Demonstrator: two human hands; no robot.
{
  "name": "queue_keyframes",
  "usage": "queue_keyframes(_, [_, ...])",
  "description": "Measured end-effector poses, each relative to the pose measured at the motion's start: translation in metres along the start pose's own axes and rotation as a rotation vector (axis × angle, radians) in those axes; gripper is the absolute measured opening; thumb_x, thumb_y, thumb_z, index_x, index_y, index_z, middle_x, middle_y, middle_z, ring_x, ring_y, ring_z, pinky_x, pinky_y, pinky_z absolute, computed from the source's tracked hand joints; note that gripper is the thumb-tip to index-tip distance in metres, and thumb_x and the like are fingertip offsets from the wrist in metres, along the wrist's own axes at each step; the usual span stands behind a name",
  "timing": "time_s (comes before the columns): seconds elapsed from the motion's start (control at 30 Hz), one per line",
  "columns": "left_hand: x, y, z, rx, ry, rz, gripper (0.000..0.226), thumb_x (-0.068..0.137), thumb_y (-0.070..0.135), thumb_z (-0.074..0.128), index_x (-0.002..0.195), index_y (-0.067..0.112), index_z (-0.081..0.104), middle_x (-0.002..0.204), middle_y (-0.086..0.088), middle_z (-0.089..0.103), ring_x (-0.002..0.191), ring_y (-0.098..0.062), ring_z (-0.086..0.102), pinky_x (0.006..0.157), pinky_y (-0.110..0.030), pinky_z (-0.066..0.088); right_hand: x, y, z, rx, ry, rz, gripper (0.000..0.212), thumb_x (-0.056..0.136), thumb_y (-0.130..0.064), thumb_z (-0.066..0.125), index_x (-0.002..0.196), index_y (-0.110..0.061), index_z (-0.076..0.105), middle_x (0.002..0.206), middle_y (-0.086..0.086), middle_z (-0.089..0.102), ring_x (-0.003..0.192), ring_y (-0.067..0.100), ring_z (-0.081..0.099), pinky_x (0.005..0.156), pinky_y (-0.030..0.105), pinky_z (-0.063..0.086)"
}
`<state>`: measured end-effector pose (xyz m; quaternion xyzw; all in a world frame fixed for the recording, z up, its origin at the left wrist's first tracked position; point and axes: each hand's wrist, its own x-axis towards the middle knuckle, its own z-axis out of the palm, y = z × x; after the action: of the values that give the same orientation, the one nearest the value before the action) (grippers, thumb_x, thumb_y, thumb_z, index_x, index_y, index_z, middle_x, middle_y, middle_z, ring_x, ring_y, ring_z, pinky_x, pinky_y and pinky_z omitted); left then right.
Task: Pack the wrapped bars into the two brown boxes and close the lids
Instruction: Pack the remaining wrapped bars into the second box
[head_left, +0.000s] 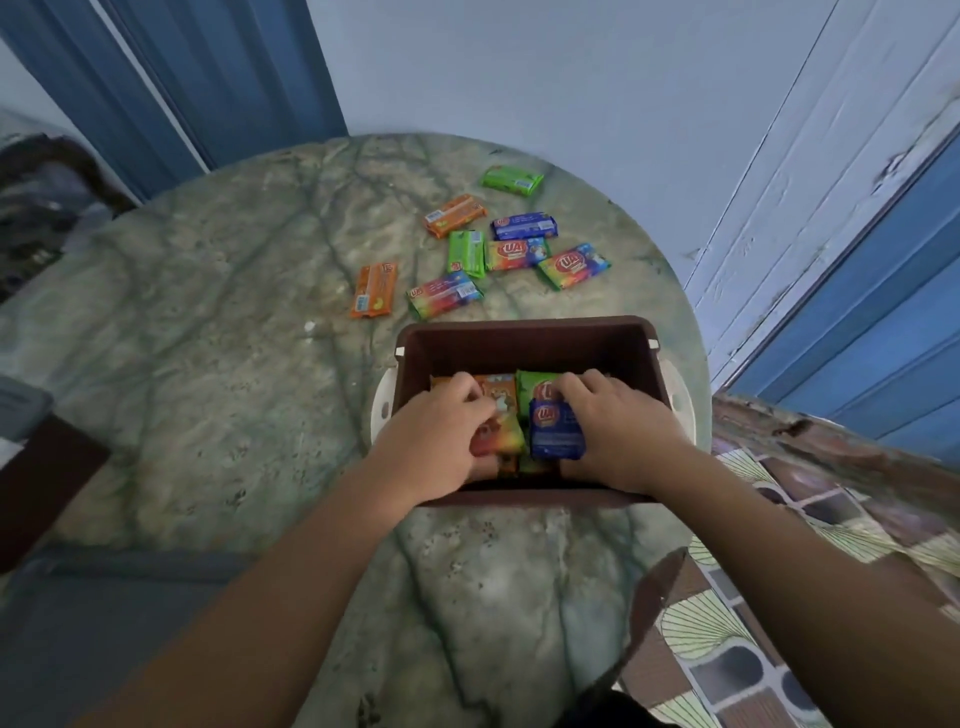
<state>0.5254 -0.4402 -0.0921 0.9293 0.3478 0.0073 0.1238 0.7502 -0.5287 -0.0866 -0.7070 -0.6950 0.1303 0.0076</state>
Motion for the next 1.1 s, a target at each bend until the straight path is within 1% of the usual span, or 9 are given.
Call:
queue_keyframes(0.1, [0.002,-0.002,0.001,-0.008,0.044,0.011,0.030,0.083,0.045,0.056,0.098,0.022,0.068,0.106,0.008,0.048,0.083,-0.023,0.058,0.075,-0.045,0.053,0.002,-0.001,0.002,-0.006,-0.013,-0.011,0.079,0.073,-0.064,0.073,0.135,-0.031,0.037,0.129,0.000,0.050,0.118,0.026,0.049,0.095,0.046,0.051])
queue_keyframes(0.2, [0.001,0.001,0.000,-0.046,0.005,0.016,0.026,0.085,0.043,0.056,0.099,0.022,0.063,0.100,0.008,0.048,0.080,-0.020,0.057,0.071,-0.044,0.052,0.005,-0.001,0.003,-0.001,-0.080,-0.021,0.080,0.073,-0.060,0.077,0.137,-0.032,0.037,0.139,0.001,0.048,0.127,0.027,0.044,0.103,0.046,0.046])
queue_keyframes(0.4, [0.003,0.006,0.000,-0.007,0.060,0.017,0.018,0.095,0.030,0.042,0.095,0.017,0.055,0.089,0.004,0.046,0.068,-0.019,0.049,0.062,-0.041,0.044,0.006,-0.002,0.005,0.015,-0.059,-0.013,0.076,0.073,-0.056,0.080,0.134,-0.032,0.041,0.131,0.001,0.043,0.123,0.027,0.044,0.099,0.045,0.047])
queue_keyframes(0.57, [0.007,0.005,0.001,0.063,-0.039,0.031,0.032,0.105,0.032,0.040,0.130,0.019,0.055,0.111,-0.001,0.054,0.092,-0.026,0.060,0.076,-0.042,0.049,0.005,-0.001,0.006,0.028,-0.061,-0.001,0.077,0.073,-0.054,0.080,0.134,-0.032,0.039,0.131,0.001,0.042,0.122,0.027,0.038,0.100,0.046,0.048])
queue_keyframes(0.67, [0.009,0.002,0.006,0.160,-0.003,0.052,0.051,0.102,0.041,0.049,0.149,0.024,0.043,0.127,-0.004,0.053,0.115,-0.026,0.051,0.092,-0.042,0.050,0.006,-0.002,0.006,0.035,-0.064,0.005,0.078,0.074,-0.053,0.081,0.136,-0.032,0.039,0.132,0.002,0.042,0.123,0.027,0.037,0.099,0.047,0.049])
queue_keyframes(0.73, [0.009,0.000,0.006,0.157,-0.036,0.027,0.066,0.095,0.050,0.059,0.152,0.027,0.035,0.133,-0.003,0.050,0.122,-0.026,0.047,0.098,-0.041,0.048,0.006,-0.001,0.007,0.034,-0.062,0.007,0.079,0.075,-0.052,0.082,0.137,-0.032,0.039,0.134,0.002,0.042,0.124,0.026,0.037,0.099,0.046,0.049])
queue_keyframes(0.8, [0.010,0.000,0.007,0.165,-0.058,0.023,0.073,0.090,0.046,0.071,0.150,0.027,0.033,0.135,-0.002,0.047,0.125,-0.024,0.047,0.100,-0.041,0.047,0.006,-0.001,0.007,0.036,-0.059,0.011,0.080,0.074,-0.052,0.083,0.138,-0.032,0.038,0.135,0.001,0.042,0.125,0.026,0.037,0.100,0.045,0.049])
queue_keyframes(0.87, [0.010,0.000,0.008,0.187,-0.057,0.032,0.074,0.089,0.033,0.075,0.150,0.027,0.034,0.136,-0.002,0.046,0.126,-0.024,0.047,0.101,-0.040,0.047,0.006,-0.001,0.008,0.040,-0.052,0.013,0.081,0.073,-0.051,0.083,0.137,-0.032,0.037,0.135,0.001,0.043,0.125,0.025,0.038,0.100,0.045,0.049])
queue_keyframes(1.1, [0.010,-0.001,0.007,0.163,-0.066,0.037,0.075,0.084,0.042,0.079,0.148,0.032,0.042,0.131,0.003,0.046,0.124,-0.021,0.046,0.100,-0.037,0.045,0.006,-0.001,0.009,0.034,-0.047,0.009,0.083,0.073,-0.052,0.083,0.138,-0.030,0.036,0.136,0.002,0.041,0.126,0.025,0.038,0.100,0.045,0.050])
